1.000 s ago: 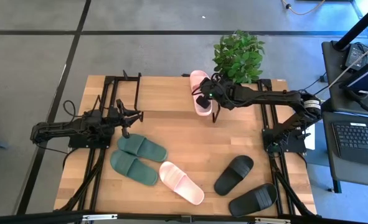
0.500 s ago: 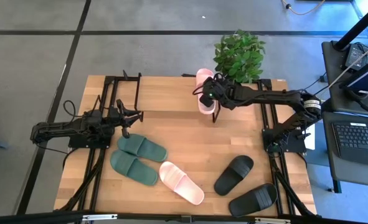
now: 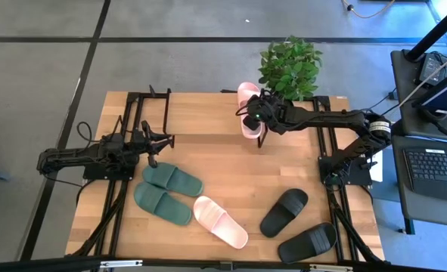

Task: Pick and place slides into the shelf
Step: Put the right pink slide on the shelf

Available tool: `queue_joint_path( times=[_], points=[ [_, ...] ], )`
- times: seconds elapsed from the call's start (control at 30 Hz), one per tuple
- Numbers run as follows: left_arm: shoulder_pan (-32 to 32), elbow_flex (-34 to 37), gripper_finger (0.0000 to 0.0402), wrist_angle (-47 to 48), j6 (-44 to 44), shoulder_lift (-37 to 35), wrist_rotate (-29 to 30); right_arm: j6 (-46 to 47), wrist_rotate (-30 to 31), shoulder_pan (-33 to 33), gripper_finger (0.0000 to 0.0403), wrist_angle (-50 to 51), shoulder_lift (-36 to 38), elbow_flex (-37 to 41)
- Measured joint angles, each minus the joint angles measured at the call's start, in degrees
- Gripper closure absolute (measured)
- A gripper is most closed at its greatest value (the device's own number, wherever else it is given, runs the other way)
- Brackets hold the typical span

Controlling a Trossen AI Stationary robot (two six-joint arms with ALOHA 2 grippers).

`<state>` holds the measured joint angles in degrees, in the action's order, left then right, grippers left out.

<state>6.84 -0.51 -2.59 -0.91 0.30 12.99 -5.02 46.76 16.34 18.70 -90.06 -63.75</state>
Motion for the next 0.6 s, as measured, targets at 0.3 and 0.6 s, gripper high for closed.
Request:
queue_joint_path(
  times=[0.3,0.6],
  points=[
    [0.00,0.00,0.0325,0.00,0.00,0.00,0.00,-1.32,-0.31,0.00,0.0325,-1.23,-0.11,0.07],
    [-0.01,0.00,0.0325,0.00,0.02,0.02,0.00,-1.49,-0.52,0.00,0.0243,-0.81,0.64,0.22]
  ],
)
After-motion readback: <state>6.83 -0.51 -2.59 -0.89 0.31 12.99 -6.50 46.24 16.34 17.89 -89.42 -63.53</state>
